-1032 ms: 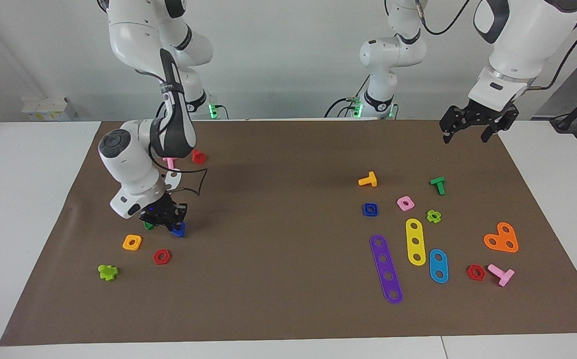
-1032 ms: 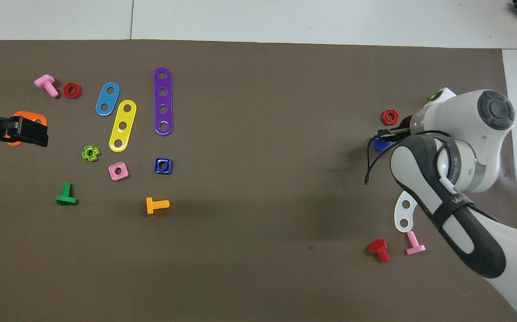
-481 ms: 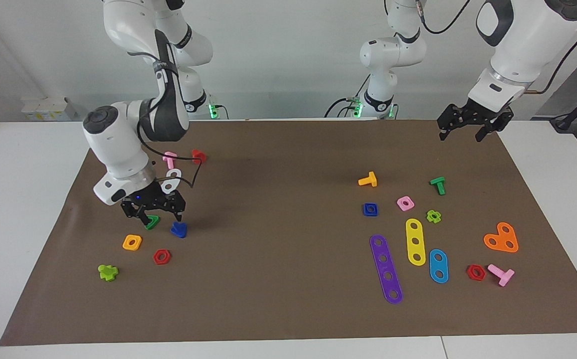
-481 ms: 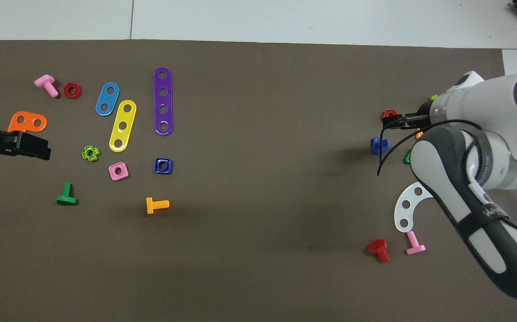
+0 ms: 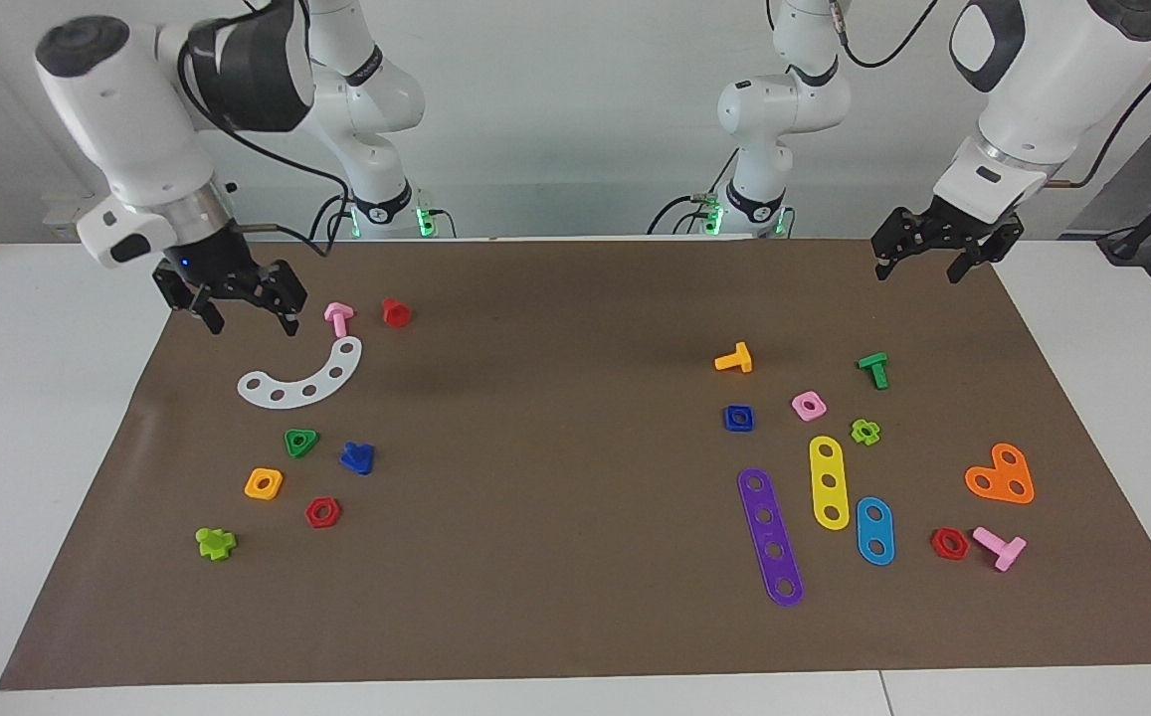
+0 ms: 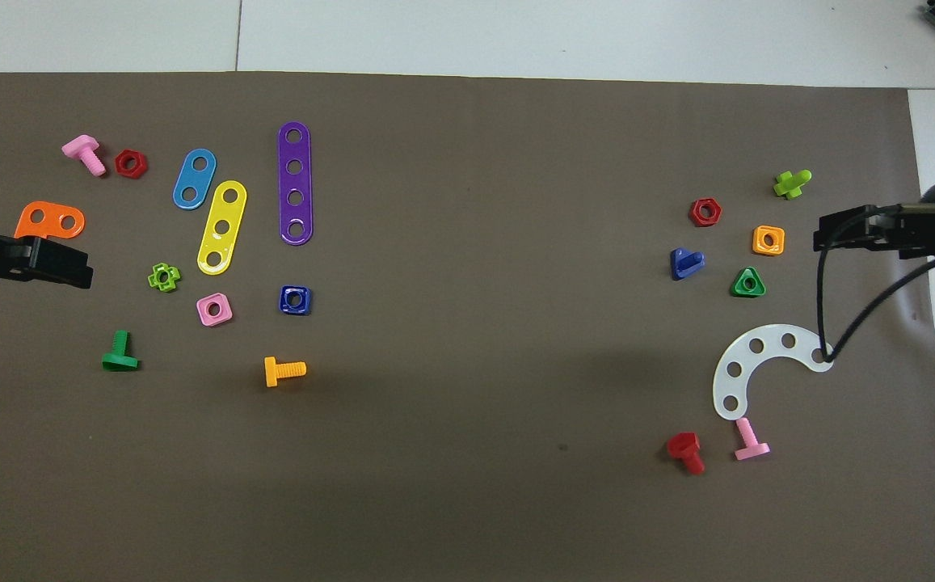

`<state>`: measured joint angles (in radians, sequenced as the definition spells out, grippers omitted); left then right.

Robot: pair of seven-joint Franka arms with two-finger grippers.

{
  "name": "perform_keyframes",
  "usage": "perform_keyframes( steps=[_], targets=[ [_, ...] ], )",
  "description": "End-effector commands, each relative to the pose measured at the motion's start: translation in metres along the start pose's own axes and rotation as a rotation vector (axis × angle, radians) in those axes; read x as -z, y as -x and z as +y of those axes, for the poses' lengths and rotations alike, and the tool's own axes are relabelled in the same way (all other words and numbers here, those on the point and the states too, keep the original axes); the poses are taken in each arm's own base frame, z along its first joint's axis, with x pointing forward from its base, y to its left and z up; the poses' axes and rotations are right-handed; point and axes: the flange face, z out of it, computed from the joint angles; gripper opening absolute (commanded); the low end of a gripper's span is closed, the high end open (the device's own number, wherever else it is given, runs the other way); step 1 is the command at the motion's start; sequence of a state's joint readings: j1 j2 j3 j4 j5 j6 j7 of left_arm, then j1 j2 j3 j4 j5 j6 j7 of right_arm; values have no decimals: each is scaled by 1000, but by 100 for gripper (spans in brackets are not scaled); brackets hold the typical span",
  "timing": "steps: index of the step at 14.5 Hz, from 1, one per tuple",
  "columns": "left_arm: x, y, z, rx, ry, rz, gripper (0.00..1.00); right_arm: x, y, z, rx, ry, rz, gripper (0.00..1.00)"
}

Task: Unscrew and place screws in storage area

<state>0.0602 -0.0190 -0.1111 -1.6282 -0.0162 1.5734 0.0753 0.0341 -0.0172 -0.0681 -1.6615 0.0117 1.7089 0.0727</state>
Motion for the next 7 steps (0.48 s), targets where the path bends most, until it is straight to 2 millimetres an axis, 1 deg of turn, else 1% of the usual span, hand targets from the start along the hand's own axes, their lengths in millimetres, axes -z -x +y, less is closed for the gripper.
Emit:
perform_keyframes(
  steps=[1, 2, 3, 4, 5, 7],
  targets=[
    [5, 6, -3, 7, 8, 27, 100, 37, 11, 24, -57, 24, -21, 100],
    [3, 6, -3, 7, 8, 23, 100, 34, 16, 28, -64, 23, -62, 100],
    [4, 7, -4, 8, 9, 20, 100, 36, 22, 34, -76, 18, -69, 100],
    [2, 7, -4, 10, 9, 17, 100, 36, 23, 34, -78, 18, -65, 100],
    [3, 8, -3, 7, 7, 16, 100, 35, 23, 28, -67, 18, -69, 100],
    [2, 8, -3, 8, 8, 17, 100, 35, 24, 24, -59, 19, -75, 100]
  ],
)
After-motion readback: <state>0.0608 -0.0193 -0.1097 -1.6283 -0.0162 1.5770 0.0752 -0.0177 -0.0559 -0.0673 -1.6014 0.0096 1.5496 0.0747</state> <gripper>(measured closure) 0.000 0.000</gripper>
